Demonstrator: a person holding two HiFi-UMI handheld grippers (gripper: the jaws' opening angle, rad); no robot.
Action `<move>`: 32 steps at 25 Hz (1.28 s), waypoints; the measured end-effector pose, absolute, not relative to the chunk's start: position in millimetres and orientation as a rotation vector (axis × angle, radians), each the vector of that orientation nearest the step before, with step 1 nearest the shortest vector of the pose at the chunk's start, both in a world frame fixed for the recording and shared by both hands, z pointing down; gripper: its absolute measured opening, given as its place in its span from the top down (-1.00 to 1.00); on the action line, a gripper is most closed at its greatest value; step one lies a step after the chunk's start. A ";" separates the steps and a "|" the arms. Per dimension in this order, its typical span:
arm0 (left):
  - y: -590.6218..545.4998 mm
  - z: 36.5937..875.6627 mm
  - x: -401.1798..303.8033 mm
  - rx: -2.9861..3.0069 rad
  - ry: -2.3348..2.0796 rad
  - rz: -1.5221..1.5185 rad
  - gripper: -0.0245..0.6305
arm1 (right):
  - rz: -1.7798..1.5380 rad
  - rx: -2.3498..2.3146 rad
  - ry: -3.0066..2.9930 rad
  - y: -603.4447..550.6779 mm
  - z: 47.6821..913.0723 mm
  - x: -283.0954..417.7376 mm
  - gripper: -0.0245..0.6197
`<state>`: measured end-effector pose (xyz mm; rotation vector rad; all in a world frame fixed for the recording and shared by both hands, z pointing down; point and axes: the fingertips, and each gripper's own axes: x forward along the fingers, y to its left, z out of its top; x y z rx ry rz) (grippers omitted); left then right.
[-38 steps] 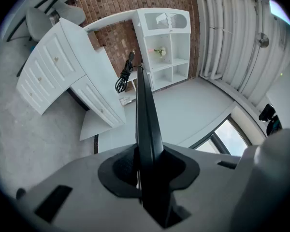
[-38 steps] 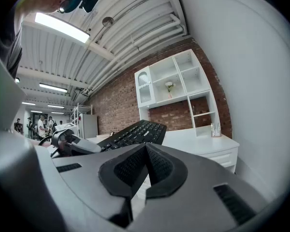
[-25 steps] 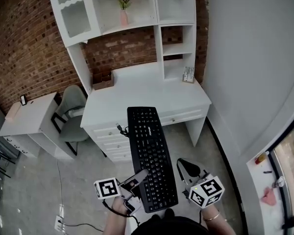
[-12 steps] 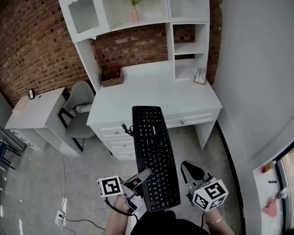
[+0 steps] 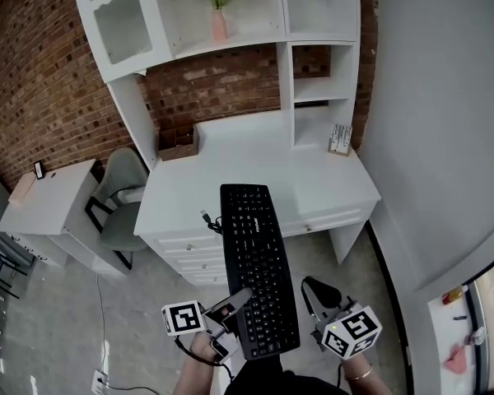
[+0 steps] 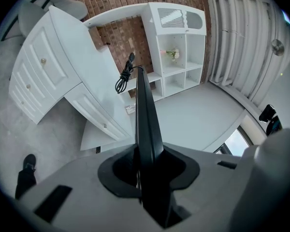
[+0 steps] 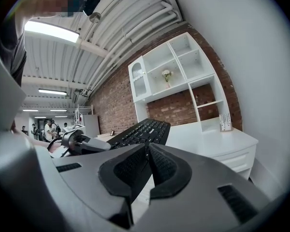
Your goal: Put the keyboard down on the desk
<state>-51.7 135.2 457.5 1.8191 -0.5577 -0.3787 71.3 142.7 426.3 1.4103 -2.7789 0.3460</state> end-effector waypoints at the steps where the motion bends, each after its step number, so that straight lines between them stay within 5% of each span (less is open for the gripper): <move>1: 120.7 459.1 -53.8 1.827 -0.558 -0.370 0.62 | 0.344 1.413 -2.775 128.2 425.8 69.4 0.90; 32: -183.2 525.1 -73.2 1.764 -0.539 -0.269 0.62 | 0.414 1.505 -2.696 -155.9 443.1 41.8 0.90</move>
